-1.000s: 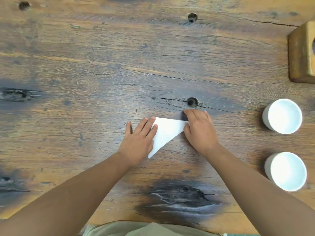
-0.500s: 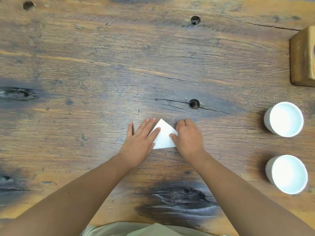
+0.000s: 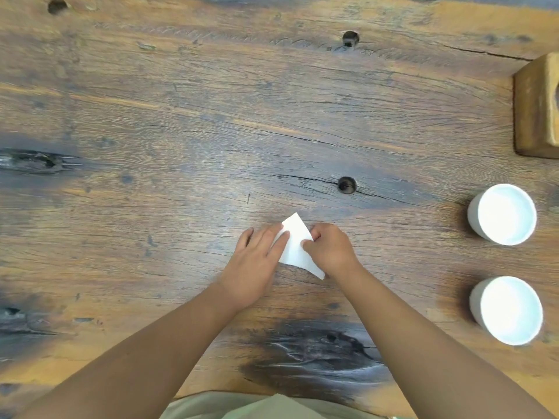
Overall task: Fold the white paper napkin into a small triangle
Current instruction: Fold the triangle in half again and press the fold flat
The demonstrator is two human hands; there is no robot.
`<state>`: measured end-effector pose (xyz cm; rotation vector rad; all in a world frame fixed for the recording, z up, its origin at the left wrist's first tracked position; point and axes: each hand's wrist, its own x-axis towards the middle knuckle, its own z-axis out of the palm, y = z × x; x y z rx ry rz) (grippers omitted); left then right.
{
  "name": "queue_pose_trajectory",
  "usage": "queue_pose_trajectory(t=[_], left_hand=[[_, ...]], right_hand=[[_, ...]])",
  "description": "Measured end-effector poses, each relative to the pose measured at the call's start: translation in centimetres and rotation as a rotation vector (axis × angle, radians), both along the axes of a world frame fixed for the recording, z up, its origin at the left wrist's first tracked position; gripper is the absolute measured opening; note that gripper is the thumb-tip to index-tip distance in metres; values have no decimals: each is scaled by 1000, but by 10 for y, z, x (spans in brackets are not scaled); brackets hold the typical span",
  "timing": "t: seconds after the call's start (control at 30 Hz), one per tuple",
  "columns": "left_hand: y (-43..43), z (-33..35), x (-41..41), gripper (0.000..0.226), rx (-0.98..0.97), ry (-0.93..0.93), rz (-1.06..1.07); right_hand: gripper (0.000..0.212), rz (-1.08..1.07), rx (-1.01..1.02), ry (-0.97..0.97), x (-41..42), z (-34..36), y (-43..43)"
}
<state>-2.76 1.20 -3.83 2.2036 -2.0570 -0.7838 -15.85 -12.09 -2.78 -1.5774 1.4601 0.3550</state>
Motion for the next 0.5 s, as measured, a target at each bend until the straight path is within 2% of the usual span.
queue_pose_trajectory(t=[0.17, 0.27, 0.4, 0.5], left_hand=[[4, -3, -8, 84, 33, 69, 15], [-7, -4, -11, 82, 13, 113, 22], [-17, -1, -13, 79, -17, 188, 78], [-22, 4, -12, 71, -60, 293, 176]], right_hand=[[11, -262, 278, -148, 0, 9, -5], [16, -342, 380, -173, 1, 14, -4], [29, -447, 315, -192, 3, 13, -4], [9, -373, 160, -175, 0, 11, -9]])
